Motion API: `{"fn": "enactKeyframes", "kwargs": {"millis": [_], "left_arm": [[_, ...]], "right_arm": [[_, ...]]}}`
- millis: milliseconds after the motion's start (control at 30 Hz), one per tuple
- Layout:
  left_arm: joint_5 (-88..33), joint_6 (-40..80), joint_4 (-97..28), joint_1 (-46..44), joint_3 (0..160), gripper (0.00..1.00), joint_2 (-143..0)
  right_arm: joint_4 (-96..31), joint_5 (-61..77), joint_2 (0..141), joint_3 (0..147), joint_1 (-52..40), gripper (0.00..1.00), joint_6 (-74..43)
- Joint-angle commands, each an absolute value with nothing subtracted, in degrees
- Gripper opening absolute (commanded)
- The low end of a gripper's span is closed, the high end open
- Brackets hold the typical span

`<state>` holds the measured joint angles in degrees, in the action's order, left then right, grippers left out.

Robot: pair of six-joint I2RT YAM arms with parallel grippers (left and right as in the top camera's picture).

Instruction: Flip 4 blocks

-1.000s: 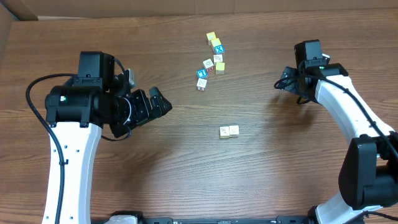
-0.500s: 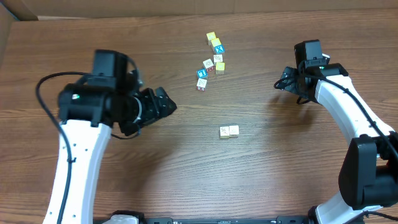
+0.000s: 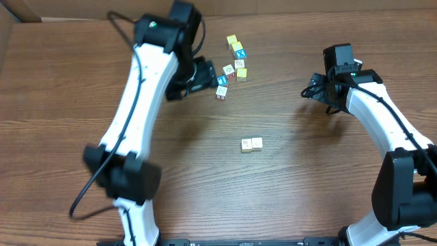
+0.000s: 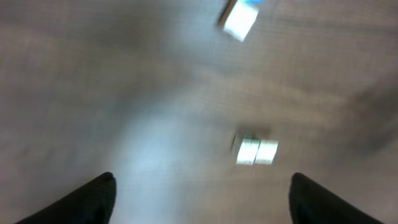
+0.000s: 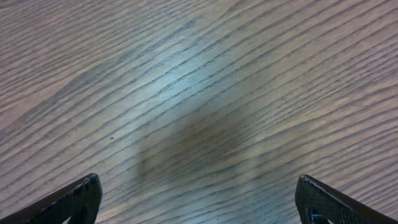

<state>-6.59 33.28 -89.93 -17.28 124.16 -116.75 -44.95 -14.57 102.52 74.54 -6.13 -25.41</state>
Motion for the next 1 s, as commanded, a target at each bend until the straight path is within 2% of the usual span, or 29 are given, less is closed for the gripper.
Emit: {"fn": "enactKeyframes", "kwargs": {"millis": [0, 133, 200, 267, 333, 500, 633, 833, 967], "left_arm": [[-4.08, 33.41, -87.13, -18.04, 127.17, 0.67, -123.68], [-4.10, 32.67, -81.36, -18.22, 127.15, 0.27, -128.88], [-4.10, 32.12, -78.65, -18.24, 127.15, 0.20, -130.78], [-4.29, 32.12, -76.44, -18.55, 127.15, 0.22, -132.49], [-4.10, 31.99, -74.74, -19.00, 127.13, 0.29, -133.84], [-4.03, 29.61, -70.70, -20.53, 127.11, 0.62, -135.85], [-2.76, 24.69, -68.97, -22.04, 127.11, 0.75, -137.08], [2.46, 24.34, -69.17, -23.44, 125.99, 0.77, -139.46], [3.29, 22.24, -68.23, -23.62, 125.86, 0.73, -141.36]], "right_arm": [[-44.62, -15.40, 102.13, 75.46, -6.24, 1.00, -25.04], [-44.62, -15.40, 102.13, 75.46, -6.24, 1.00, -25.06], [-44.62, -15.40, 102.13, 75.46, -6.24, 1.00, -25.06], [-44.62, -15.40, 102.13, 75.44, -6.24, 1.00, -25.06], [-44.62, -15.40, 102.13, 75.44, -6.24, 1.00, -25.06], [-44.62, -15.40, 102.13, 75.46, -6.24, 1.00, -25.04], [-44.64, -15.40, 102.13, 75.46, -6.24, 1.00, -25.06], [-44.62, -15.40, 102.13, 75.44, -6.24, 1.00, -25.04], [-44.62, -15.40, 102.13, 75.44, -6.24, 1.00, -25.04]]}}
